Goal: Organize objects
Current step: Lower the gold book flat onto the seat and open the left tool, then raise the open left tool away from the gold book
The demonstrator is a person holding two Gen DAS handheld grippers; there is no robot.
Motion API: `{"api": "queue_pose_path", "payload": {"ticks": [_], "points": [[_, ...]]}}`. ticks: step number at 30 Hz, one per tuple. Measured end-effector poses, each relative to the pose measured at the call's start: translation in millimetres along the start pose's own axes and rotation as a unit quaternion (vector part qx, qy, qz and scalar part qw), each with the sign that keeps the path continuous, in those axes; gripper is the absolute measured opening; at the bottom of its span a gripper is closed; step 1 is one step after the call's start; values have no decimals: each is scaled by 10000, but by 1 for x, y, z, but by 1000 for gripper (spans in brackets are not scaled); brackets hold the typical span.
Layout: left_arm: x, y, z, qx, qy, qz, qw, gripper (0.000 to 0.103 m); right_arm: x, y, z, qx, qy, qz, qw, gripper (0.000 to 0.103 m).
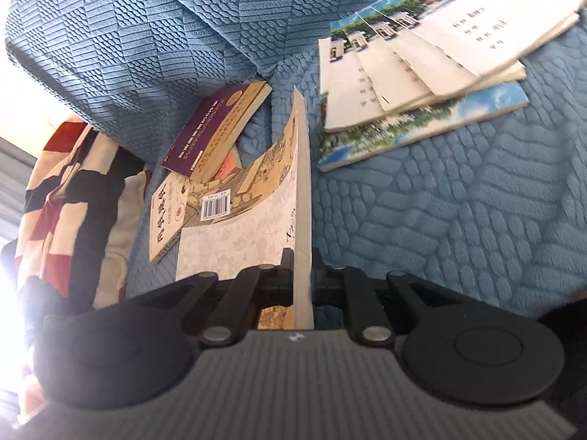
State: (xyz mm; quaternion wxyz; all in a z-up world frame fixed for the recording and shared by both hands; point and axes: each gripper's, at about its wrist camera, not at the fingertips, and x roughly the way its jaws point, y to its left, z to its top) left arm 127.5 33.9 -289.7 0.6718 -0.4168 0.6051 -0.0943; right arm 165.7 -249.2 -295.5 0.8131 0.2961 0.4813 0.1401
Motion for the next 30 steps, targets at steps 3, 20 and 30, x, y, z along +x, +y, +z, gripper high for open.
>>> {"api": "queue_pose_path", "payload": {"ticks": [3, 20, 30], "points": [[-2, 2, 0, 29, -41, 68, 10000, 21, -2, -3, -5, 45, 7, -300, 9995, 26], [-79, -18, -17, 571, -1103, 276, 9919, 31, -58, 42, 1, -717, -535, -895, 9920, 36], [-138, -72, -38, 1440, -1795, 332, 9726, 31, -112, 113, 1, -1416, -1224, -410, 9815, 36]]}}
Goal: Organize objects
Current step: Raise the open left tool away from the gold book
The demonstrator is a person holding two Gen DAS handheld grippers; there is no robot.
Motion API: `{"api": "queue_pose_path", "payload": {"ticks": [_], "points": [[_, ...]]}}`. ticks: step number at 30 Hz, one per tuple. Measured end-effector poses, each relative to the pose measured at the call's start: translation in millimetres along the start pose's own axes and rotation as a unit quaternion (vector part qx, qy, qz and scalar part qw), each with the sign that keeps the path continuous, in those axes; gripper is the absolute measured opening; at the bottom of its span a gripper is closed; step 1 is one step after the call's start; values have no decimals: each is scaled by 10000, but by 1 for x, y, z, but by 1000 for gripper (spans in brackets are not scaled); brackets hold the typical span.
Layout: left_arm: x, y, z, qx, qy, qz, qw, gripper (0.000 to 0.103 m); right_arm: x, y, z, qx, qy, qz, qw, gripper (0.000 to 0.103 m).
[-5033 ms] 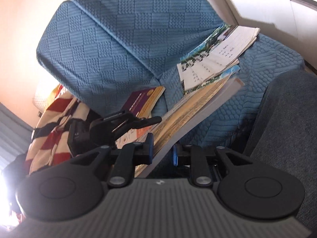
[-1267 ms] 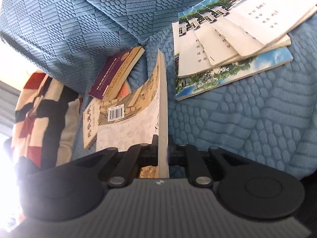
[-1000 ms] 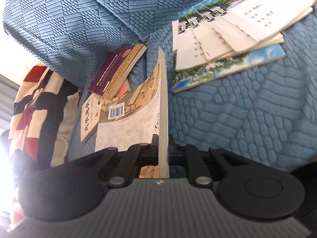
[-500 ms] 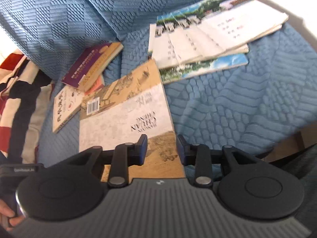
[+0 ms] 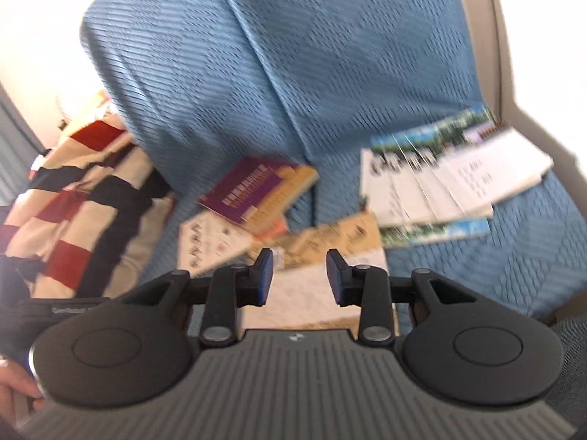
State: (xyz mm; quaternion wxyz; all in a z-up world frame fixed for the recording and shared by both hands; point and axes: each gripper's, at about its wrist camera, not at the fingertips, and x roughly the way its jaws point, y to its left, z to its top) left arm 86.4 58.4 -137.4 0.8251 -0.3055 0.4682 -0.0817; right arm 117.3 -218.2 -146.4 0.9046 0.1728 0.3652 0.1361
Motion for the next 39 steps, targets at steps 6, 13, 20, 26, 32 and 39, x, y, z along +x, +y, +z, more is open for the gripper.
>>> {"api": "queue_pose_path", "payload": {"ticks": [6, 13, 20, 26, 32, 39], "points": [[-30, -19, 2, 338, -320, 55, 9989, 31, -28, 24, 8, -197, -308, 129, 9992, 36], [-62, -34, -3, 583, -614, 171, 9963, 31, -52, 43, 7, -422, -492, 243, 9976, 36], [-86, -38, -9, 655, -814, 368, 9938, 31, -63, 56, -5, -651, -460, 290, 9964, 36], [-99, -37, -16, 654, -889, 390, 9931, 31, -68, 62, -13, -768, -401, 211, 9960, 36], [-108, -29, -21, 637, -892, 444, 9930, 31, -69, 66, -18, -813, -376, 114, 9959, 36], [-112, -26, -20, 639, -958, 545, 9919, 39, -61, 66, -21, -819, -280, 11, 9962, 36]]}}
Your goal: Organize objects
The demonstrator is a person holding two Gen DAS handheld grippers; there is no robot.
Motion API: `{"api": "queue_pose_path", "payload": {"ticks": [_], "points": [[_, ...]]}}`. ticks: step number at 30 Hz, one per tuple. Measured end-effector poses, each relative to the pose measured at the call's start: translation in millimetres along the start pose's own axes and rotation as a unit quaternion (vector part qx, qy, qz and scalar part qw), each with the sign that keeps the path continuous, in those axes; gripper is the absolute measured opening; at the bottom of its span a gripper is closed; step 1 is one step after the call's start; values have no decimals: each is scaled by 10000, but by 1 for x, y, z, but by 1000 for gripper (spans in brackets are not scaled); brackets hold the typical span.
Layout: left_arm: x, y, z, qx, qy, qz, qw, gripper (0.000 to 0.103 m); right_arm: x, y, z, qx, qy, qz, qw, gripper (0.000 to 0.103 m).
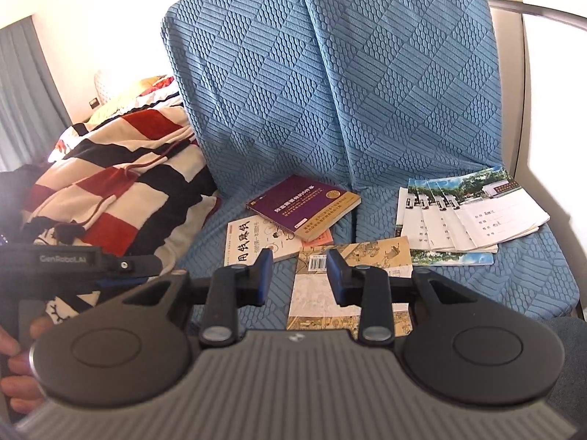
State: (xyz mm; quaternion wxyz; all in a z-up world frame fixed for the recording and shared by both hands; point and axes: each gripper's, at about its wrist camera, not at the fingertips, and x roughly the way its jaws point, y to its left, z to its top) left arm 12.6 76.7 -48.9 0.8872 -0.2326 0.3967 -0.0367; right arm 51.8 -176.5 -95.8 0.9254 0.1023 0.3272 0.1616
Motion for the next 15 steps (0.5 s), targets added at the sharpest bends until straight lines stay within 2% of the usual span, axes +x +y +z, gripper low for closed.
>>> {"api": "queue_pose_path", "payload": {"ticks": [4, 5, 6, 7, 9, 10, 12, 15], "points": [[4, -2, 4, 58, -32, 142, 9999, 50, 8, -2, 1, -42, 29, -33, 10000, 45], [6, -1, 6, 50, -23, 150, 9999, 58, 10, -3, 2, -27, 46, -47, 10000, 46], [8, -1, 8, 49, -26, 173, 9998, 65, 13, -4, 2, -2, 72, -64, 10000, 55], [9, -1, 9, 63, -51, 205, 9998, 69, 16, -6, 3, 33, 84, -84, 9999, 72], [13, -1, 12, 135, -147, 268, 9994, 82, 21, -10, 4, 112, 63, -107, 9999, 86], [16, -1, 14, 161, -164, 288, 9993, 84, 23, -11, 5, 136, 64, -93, 9998, 84], [22, -1, 17, 182, -149, 276, 9993, 94, 31, -14, 7, 159, 143, -65, 9998, 85], [31, 0, 22, 164, -229, 240, 9993, 100, 44, -19, 9, 264, 261, -141, 9992, 103]]}}
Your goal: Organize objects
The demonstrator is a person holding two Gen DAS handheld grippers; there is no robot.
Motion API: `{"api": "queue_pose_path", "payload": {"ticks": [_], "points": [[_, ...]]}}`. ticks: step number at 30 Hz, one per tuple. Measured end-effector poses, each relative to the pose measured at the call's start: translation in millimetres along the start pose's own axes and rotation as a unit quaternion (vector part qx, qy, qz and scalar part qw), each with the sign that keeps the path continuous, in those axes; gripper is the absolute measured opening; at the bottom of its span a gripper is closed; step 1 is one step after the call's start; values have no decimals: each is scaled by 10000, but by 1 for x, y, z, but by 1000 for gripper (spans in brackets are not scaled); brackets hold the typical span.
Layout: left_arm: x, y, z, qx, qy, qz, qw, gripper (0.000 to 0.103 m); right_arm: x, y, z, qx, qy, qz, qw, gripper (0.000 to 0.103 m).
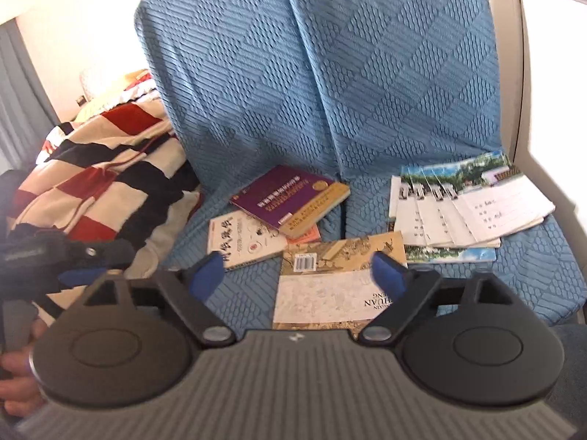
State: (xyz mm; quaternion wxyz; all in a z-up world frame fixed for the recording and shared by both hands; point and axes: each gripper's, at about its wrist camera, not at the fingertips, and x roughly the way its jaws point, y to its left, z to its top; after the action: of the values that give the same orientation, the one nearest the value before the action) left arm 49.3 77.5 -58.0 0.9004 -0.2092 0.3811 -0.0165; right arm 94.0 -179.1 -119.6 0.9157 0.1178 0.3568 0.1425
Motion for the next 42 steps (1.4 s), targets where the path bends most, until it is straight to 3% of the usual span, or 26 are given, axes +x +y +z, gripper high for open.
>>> {"api": "queue_pose_path", "payload": {"ticks": [13, 20, 28, 35, 42], "points": [[62, 20, 20, -230, 61, 150, 9996, 103, 60, -13, 14, 455, 377, 245, 9980, 103], [111, 35, 31, -599, 181, 30, 9980, 102, 107, -31, 16, 1116, 539, 543, 9908, 103], [171, 48, 44, -613, 445, 137, 9970, 102, 167, -52, 10, 1933, 917, 789, 9736, 102], [221, 68, 53, -971, 774, -98, 9922, 100, 207, -66, 8, 2446, 1091, 893, 9593, 102], [263, 89, 59, -1469, 1227, -464, 9804, 87, 238, -72, 3, 2977, 1175, 1231, 9394, 98]]}}
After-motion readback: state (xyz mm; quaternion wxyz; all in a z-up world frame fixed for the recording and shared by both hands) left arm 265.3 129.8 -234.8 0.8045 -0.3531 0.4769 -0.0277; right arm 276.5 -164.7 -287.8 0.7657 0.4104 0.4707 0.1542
